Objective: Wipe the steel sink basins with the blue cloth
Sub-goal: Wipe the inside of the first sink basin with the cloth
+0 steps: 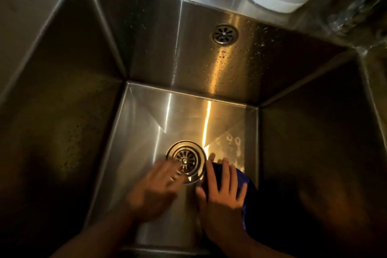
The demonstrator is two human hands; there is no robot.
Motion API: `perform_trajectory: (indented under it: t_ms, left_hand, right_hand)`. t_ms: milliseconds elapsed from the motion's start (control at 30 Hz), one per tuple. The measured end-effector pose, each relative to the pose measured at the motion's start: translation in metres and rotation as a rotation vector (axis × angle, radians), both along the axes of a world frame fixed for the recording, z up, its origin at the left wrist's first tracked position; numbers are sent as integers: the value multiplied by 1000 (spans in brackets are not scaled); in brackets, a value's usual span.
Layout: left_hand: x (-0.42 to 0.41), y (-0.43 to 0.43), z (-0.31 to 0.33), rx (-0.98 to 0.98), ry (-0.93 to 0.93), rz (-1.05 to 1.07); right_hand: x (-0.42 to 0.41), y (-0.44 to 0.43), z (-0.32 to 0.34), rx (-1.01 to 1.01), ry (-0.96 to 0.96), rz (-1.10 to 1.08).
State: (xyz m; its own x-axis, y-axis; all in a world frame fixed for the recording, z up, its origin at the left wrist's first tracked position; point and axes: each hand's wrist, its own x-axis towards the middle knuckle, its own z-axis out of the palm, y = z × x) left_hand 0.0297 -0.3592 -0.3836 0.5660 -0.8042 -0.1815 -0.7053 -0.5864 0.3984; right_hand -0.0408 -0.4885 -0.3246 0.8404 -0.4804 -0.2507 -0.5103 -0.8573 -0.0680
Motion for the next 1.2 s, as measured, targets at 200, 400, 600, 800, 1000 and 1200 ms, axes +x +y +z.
perform_trajectory:
  t_ms: [200, 400, 600, 800, 1000, 1200]
  left_hand:
    - [56, 47, -22, 252, -95, 355]
    - [59, 63, -43, 165, -191, 314]
    - [62, 62, -48, 205, -218, 329]
    - [62, 59, -42, 189, -154, 354]
    - [62, 60, -40, 178, -141, 354]
    - [61, 60, -42, 159, -161, 349]
  right_hand:
    - [-74, -37, -34, -88, 132, 212]
    - [-68, -64, -68, -9, 63, 369]
    - [-15, -87, -82, 148, -132, 248]
    - [63, -124, -82, 150, -266, 199]
    - [122, -153, -80, 34, -241, 148]
    - [120, -154, -84, 21, -224, 148]
